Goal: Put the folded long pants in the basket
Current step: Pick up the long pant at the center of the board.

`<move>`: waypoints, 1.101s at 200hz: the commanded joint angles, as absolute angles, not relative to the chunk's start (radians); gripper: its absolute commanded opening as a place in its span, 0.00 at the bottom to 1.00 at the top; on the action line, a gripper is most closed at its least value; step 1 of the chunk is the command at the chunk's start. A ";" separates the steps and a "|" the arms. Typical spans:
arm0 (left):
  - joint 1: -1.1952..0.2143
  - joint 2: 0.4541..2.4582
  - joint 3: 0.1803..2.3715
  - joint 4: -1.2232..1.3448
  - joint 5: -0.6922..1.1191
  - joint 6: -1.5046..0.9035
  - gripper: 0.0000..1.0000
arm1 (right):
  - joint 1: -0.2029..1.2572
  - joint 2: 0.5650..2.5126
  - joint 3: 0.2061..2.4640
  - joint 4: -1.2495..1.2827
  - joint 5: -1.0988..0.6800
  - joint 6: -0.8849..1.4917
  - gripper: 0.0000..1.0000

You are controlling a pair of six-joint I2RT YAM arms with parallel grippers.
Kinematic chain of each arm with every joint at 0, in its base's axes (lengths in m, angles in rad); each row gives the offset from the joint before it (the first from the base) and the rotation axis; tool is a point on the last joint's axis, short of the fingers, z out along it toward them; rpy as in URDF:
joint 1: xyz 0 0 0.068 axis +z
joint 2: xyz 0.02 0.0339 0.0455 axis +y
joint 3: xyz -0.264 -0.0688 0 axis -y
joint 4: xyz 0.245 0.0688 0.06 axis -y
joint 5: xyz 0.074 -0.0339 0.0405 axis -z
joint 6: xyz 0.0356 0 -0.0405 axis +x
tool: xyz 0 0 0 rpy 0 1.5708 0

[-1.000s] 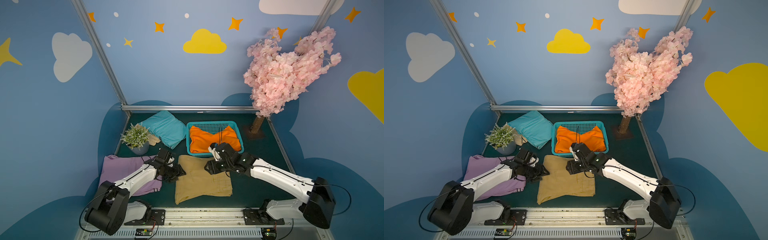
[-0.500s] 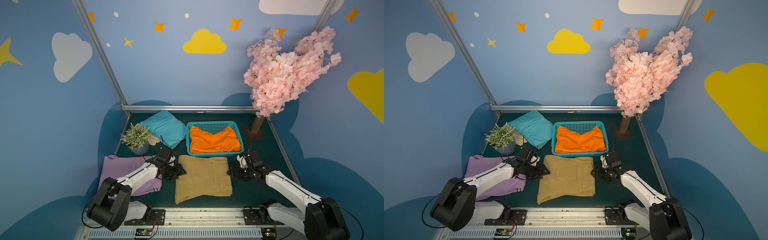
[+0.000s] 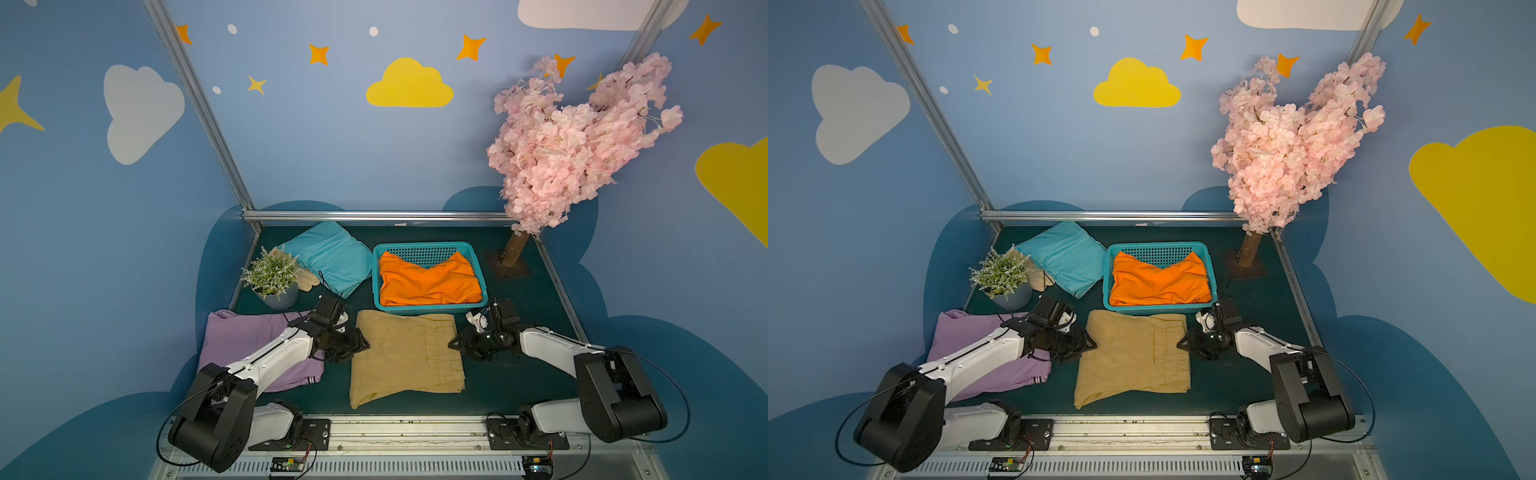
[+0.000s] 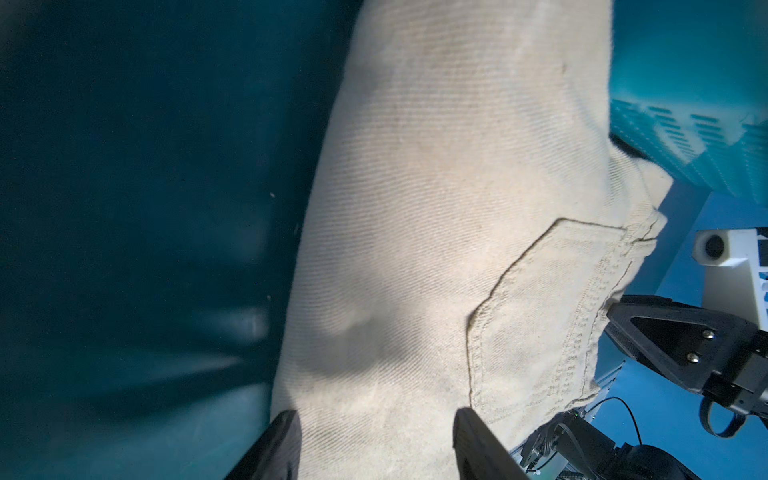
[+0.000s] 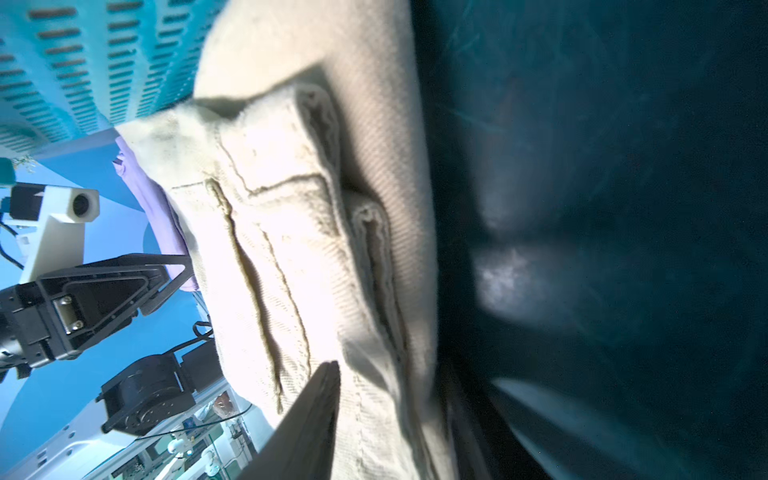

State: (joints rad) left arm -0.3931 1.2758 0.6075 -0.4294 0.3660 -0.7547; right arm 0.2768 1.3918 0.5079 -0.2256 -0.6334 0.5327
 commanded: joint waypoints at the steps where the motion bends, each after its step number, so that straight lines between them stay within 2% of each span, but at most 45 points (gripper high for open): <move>1: -0.390 1.266 0.613 -0.465 0.353 -0.737 0.62 | 0.269 1.407 0.497 -0.200 -0.658 0.507 0.35; 31: -0.390 1.265 0.604 -0.480 0.324 -0.739 0.63 | 0.260 1.396 0.495 -0.206 -0.658 0.500 0.14; 58: -0.389 1.270 0.597 -0.497 0.302 -0.741 0.65 | 0.259 1.384 0.499 -0.216 -0.660 0.490 0.05; 132: -0.394 1.384 0.537 -0.361 0.333 -0.718 0.64 | 0.257 1.383 0.497 -0.215 -0.659 0.485 0.03; 151: -0.403 1.437 0.530 -0.317 0.350 -0.724 0.51 | 0.256 1.379 0.495 -0.215 -0.659 0.483 0.02; 168: -0.412 1.451 0.532 -0.301 0.357 -0.725 0.22 | 0.258 1.376 0.492 -0.215 -0.662 0.484 0.00; 183: -0.411 1.428 0.545 -0.334 0.342 -0.721 0.04 | 0.257 1.371 0.495 -0.217 -0.673 0.483 0.00; 220: -0.413 1.263 0.593 -0.544 0.275 -0.726 0.02 | 0.273 1.326 0.518 -0.291 -0.727 0.480 0.00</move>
